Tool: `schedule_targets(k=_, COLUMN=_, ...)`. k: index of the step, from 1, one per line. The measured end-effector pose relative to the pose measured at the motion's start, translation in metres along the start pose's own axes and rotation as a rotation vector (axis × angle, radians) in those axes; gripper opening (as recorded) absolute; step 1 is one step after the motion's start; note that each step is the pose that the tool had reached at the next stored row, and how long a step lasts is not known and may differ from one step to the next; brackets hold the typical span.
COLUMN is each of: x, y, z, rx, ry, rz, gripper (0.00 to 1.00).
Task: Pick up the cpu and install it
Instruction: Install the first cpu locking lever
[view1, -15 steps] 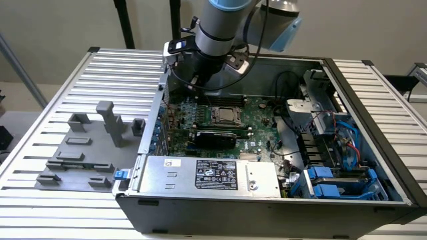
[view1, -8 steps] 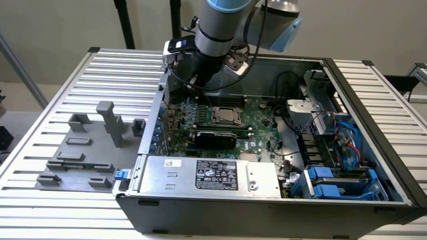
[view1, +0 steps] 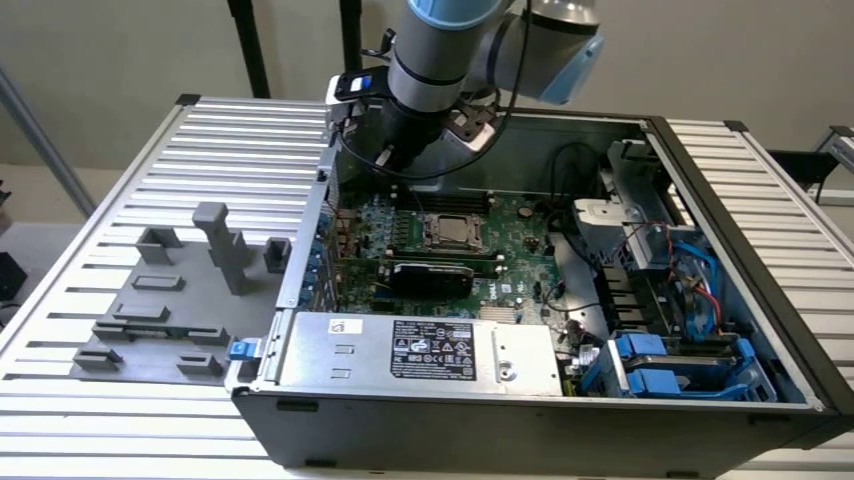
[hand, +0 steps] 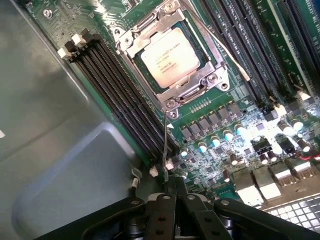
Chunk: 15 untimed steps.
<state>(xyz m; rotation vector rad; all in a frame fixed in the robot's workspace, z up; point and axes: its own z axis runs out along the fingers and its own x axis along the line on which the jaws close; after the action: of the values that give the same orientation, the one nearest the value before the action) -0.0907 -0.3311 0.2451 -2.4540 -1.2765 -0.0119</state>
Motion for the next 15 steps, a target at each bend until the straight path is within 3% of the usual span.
schedule_targets(k=2, x=0.0, y=-0.0002, z=-0.0018, rx=0.0034, ry=0.0076, rz=0.003, gripper=0.11)
schedule_targets(k=5, x=-0.001, y=0.0011, z=-0.0036, rx=0.0046, ry=0.0114, rz=0.006, gripper=0.11)
schedule_targets(k=8, x=-0.001, y=0.003, z=-0.0046, rx=0.0019, ry=0.0133, rz=0.006, gripper=0.11)
schedule_targets(k=12, x=0.002, y=0.0103, z=-0.0064, rx=-0.0071, ry=0.0195, rz=0.002, gripper=0.11)
schedule_targets(k=15, x=0.008, y=0.0188, z=-0.0083, rx=-0.0076, ry=0.0205, rz=0.002, gripper=0.11)
